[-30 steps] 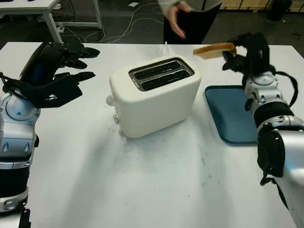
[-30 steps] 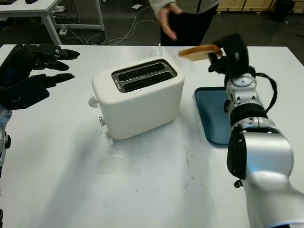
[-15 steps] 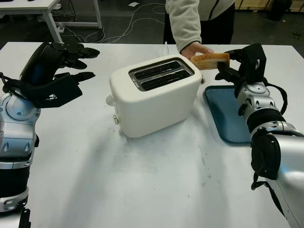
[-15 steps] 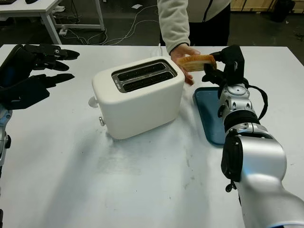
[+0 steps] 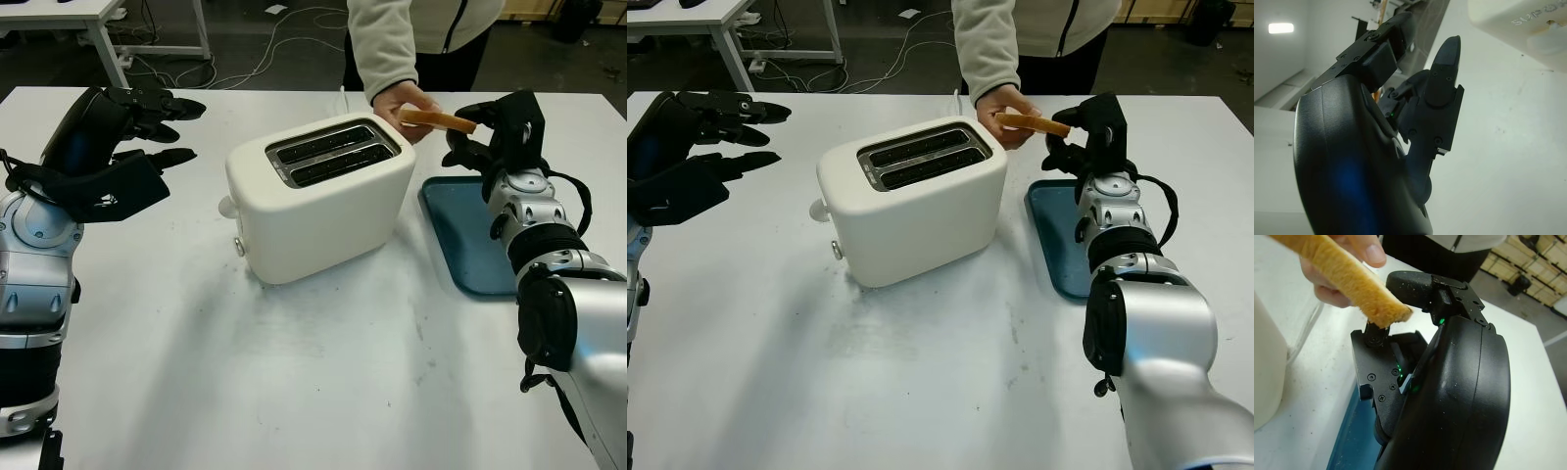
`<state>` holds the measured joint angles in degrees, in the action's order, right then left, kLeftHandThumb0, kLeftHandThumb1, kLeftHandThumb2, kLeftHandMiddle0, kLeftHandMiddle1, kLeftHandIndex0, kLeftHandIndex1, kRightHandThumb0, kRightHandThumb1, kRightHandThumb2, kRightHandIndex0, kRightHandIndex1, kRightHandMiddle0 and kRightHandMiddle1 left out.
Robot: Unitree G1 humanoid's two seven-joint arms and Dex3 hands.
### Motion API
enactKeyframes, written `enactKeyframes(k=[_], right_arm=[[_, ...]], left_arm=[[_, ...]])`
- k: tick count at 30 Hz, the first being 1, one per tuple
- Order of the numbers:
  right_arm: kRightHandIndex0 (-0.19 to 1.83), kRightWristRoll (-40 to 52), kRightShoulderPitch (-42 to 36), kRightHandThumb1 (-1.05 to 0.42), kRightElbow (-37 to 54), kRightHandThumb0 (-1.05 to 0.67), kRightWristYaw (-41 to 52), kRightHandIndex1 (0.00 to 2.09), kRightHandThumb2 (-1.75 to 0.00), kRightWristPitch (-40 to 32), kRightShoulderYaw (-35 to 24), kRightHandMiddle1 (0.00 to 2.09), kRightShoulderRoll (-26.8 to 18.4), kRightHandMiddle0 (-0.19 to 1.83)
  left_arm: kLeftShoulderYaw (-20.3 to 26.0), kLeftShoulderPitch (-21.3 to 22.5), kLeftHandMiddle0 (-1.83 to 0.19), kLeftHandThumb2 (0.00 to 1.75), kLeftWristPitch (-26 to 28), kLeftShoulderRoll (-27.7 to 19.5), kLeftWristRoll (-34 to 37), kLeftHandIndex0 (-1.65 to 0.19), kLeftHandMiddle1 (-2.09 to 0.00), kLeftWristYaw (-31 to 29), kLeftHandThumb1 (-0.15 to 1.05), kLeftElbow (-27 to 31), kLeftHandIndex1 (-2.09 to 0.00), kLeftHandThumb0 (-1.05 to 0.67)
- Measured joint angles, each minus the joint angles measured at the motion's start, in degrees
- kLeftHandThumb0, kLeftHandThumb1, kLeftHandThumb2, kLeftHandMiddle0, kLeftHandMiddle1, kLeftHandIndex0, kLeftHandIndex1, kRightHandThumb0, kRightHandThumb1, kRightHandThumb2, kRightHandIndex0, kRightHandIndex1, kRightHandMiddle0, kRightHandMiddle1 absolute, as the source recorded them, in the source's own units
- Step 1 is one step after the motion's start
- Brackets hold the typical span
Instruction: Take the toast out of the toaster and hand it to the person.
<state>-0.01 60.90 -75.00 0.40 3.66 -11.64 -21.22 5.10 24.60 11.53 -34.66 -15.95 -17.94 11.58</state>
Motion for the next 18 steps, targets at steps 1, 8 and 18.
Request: enactKeyframes(k=[1, 8, 18], right_arm=[[0.75, -0.8, 0.0, -0.92, 0.0, -0.14, 0.3, 1.75, -0.51, 0.0, 0.6, 1.75, 0.0, 0.39], [0.69, -5.4, 0.0, -0.92, 0.0, -0.23, 1.7, 1.75, -0.43, 0.0, 5.2, 1.75, -0.1, 0.41], [0.2, -10.3, -2.5, -0.92, 2.2, -0.61, 10.4, 0.02, -0.31, 5.0, 11.2, 0.01, -3.3, 0.2]], left_arm=[[0.0, 0.0, -0.76, 0.0, 0.0, 0.0, 0.0, -0.85, -0.44, 0.0, 0.86, 0.0, 0.0, -0.32], [-0.1, 0.0, -0.75, 0.0, 0.2, 0.0, -0.1, -0.84, -0.44, 0.0, 0.85, -0.1, 0.0, -0.28], [-0.2, -0.1, -0.74, 0.01, 1.0, 0.3, 0.4, -0.83, -0.45, 0.0, 0.87, 0.0, 0.0, -0.32]])
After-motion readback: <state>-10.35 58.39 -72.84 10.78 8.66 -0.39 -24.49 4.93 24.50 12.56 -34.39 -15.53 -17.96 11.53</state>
